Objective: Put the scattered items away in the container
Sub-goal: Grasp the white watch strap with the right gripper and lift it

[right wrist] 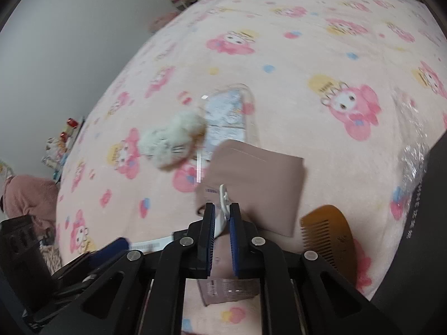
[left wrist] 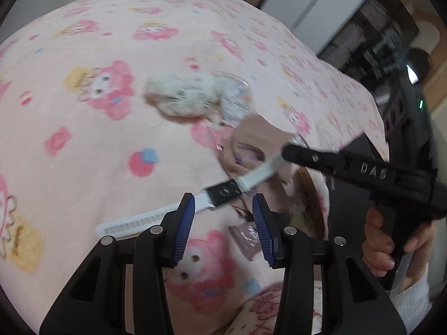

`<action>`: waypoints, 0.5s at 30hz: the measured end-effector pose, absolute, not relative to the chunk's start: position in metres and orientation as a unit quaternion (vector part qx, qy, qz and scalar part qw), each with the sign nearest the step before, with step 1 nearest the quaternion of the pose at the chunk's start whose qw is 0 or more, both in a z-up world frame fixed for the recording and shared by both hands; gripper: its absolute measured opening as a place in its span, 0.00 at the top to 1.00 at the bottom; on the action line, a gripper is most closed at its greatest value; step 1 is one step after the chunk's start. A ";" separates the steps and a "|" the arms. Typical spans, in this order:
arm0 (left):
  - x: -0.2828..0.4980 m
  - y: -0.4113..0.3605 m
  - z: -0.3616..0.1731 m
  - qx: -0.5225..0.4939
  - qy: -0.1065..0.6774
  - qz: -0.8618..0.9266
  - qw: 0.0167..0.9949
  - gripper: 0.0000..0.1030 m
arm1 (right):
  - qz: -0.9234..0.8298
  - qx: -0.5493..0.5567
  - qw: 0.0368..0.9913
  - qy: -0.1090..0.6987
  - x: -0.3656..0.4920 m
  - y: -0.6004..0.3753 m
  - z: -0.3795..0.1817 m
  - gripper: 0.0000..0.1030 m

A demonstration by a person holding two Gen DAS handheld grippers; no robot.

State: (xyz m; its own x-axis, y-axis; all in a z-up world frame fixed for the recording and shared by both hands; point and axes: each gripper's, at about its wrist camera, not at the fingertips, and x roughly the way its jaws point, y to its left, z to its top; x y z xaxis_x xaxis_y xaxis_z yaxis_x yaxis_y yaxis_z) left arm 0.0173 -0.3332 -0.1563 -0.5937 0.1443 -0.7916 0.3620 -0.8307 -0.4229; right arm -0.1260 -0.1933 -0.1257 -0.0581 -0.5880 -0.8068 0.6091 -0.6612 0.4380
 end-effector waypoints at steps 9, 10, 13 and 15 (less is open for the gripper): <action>-0.026 -0.323 -0.159 0.445 0.262 -0.856 0.015 0.59 | -0.718 0.526 0.455 0.037 -0.105 -0.208 -0.116 0.93; -0.030 -0.322 -0.160 0.449 0.257 -0.856 0.012 0.59 | -0.717 0.526 0.457 0.032 -0.105 -0.207 -0.115 0.93; -0.032 -0.317 -0.158 0.448 0.244 -0.860 0.000 0.70 | -0.707 0.527 0.471 0.013 -0.102 -0.203 -0.109 0.93; -0.029 -0.318 -0.156 0.442 0.246 -0.862 0.007 0.86 | -0.703 0.526 0.480 0.010 -0.096 -0.203 -0.103 0.93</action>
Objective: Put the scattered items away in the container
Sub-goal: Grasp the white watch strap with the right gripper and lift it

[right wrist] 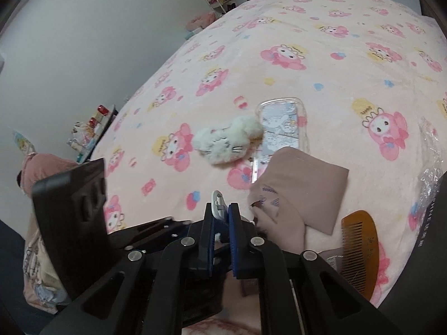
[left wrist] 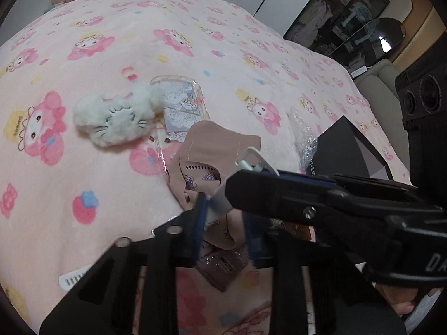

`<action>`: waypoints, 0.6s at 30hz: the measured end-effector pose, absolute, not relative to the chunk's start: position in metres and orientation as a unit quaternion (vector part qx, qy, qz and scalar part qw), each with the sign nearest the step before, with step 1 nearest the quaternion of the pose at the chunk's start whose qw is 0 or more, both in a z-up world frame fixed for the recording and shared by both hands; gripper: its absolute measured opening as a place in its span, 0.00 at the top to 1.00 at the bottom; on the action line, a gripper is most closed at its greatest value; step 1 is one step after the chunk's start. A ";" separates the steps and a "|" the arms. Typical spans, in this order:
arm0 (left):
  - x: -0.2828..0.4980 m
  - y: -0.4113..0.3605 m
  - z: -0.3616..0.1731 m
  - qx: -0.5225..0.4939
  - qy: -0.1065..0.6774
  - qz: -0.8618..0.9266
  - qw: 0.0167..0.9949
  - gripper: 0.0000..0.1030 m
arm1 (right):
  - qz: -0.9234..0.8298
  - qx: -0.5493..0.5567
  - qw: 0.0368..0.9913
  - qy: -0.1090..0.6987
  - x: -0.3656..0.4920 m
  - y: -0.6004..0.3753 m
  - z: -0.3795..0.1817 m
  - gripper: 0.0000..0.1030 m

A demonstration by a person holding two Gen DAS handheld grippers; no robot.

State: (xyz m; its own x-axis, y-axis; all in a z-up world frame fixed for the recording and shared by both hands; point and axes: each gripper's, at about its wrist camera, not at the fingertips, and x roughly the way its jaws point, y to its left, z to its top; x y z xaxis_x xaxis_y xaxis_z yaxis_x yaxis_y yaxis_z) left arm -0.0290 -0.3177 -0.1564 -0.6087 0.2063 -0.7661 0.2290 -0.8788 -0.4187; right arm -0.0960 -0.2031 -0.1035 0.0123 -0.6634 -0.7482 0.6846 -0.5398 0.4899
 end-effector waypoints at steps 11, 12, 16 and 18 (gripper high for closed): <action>0.071 -0.378 -0.107 0.361 0.299 -0.872 0.142 0.99 | -0.668 0.489 0.560 -0.028 -0.052 -0.214 -0.051 0.92; 0.085 -0.386 -0.106 0.357 0.308 -0.868 0.157 0.99 | -0.658 0.500 0.562 -0.030 -0.049 -0.218 -0.052 0.91; 0.127 -0.415 -0.115 0.358 0.327 -0.846 0.220 0.99 | -0.617 0.583 0.526 -0.054 -0.045 -0.242 -0.084 0.86; 0.143 -0.425 -0.122 0.357 0.343 -0.836 0.238 0.99 | -0.606 0.622 0.493 -0.058 -0.041 -0.254 -0.103 0.85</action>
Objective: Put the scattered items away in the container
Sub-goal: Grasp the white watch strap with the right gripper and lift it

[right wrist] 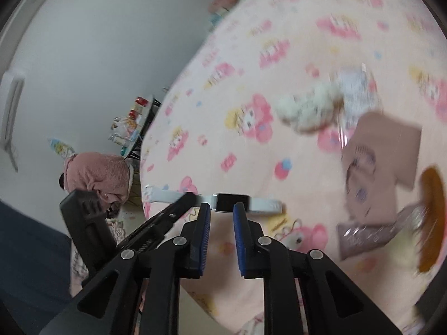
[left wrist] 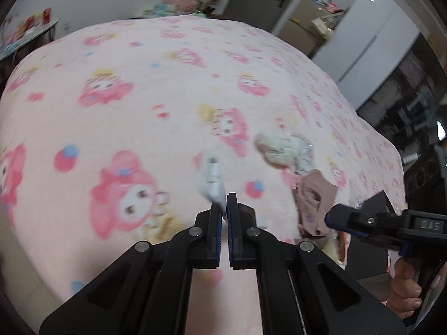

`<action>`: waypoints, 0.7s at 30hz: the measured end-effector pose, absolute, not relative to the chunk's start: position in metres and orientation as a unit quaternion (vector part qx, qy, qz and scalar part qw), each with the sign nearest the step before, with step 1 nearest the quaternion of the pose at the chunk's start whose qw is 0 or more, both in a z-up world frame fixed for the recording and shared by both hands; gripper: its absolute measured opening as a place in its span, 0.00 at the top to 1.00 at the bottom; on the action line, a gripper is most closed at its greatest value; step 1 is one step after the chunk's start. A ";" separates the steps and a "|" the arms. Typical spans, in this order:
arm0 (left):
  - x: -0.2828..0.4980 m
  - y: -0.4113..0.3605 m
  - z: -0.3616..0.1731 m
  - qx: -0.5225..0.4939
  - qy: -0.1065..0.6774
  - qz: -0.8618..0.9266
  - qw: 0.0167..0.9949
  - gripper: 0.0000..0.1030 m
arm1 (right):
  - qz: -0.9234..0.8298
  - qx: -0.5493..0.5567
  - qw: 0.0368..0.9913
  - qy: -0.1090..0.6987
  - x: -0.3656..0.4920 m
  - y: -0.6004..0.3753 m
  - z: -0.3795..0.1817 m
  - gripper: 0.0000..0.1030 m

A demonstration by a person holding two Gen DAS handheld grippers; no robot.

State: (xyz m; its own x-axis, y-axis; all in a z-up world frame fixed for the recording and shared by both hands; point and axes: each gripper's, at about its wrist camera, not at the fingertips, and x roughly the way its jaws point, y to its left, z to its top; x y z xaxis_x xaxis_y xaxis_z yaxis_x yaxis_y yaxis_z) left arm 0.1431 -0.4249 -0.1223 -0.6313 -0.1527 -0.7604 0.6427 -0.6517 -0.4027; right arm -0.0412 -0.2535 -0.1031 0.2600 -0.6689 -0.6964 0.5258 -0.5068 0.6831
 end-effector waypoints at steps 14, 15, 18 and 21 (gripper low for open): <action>0.180 -0.439 -0.156 0.360 0.392 -0.804 0.266 0.99 | -0.558 0.723 0.402 -0.067 -0.007 -0.319 -0.199 0.62; 0.180 -0.439 -0.157 0.360 0.396 -0.802 0.264 0.99 | -0.556 0.728 0.395 -0.070 -0.007 -0.319 -0.206 0.62; 0.181 -0.438 -0.160 0.361 0.394 -0.801 0.271 0.98 | -0.543 0.746 0.379 -0.075 -0.003 -0.317 -0.217 0.61; 0.184 -0.440 -0.159 0.356 0.396 -0.799 0.279 0.98 | -0.550 0.738 0.387 -0.055 0.002 -0.318 -0.211 0.55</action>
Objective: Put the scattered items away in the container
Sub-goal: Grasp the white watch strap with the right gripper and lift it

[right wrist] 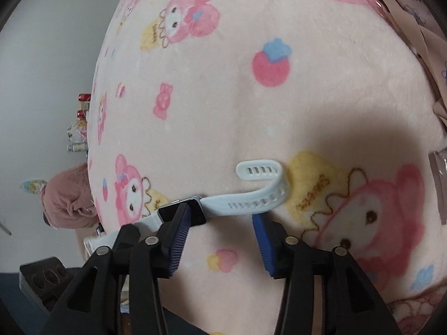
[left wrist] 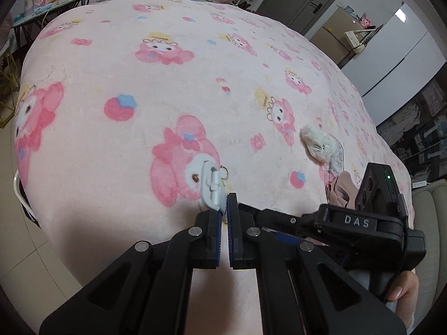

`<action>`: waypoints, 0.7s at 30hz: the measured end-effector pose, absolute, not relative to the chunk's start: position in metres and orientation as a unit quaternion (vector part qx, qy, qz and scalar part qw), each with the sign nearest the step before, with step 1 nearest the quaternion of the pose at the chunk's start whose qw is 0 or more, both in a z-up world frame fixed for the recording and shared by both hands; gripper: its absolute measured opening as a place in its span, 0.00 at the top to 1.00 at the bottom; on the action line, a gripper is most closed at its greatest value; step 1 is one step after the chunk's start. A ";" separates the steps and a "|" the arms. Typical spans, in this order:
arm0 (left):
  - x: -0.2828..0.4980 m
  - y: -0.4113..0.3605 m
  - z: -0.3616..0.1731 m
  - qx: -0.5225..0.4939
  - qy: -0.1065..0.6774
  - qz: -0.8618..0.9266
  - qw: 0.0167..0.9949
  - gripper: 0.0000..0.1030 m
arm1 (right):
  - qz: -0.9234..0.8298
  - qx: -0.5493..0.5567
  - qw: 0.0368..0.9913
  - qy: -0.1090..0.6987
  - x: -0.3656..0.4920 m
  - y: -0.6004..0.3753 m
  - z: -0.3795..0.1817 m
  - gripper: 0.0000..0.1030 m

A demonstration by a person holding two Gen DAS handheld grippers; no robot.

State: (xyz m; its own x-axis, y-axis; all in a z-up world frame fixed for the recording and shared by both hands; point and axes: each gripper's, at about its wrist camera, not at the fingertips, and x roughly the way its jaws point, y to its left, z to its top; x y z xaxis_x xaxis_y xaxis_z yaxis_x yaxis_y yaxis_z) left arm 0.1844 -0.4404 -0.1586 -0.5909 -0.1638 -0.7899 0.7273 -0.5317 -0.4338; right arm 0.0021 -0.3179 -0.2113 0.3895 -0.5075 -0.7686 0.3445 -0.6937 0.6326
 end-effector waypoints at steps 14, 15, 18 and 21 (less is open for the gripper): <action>0.176 -0.433 -0.160 0.364 0.394 -0.802 0.263 0.98 | -0.666 0.639 0.385 0.015 0.009 -0.327 -0.184 0.86; 0.176 -0.431 -0.158 0.365 0.391 -0.803 0.262 0.98 | -0.671 0.631 0.388 0.022 0.012 -0.328 -0.180 0.87; 0.176 -0.425 -0.145 0.359 0.383 -0.813 0.254 0.98 | -0.690 0.603 0.397 0.041 0.022 -0.328 -0.165 0.92; 0.173 -0.414 -0.124 0.349 0.364 -0.829 0.240 0.98 | -0.712 0.573 0.404 0.050 0.024 -0.314 -0.145 0.94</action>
State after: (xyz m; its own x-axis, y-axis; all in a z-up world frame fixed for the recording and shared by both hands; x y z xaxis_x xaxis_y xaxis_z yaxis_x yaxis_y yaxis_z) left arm 0.1730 -0.4143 -0.1240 -0.6405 -0.1440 -0.7543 0.6524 -0.6202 -0.4355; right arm 0.0241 -0.3143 -0.1448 -0.0177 -0.5179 -0.8553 0.6315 -0.6690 0.3920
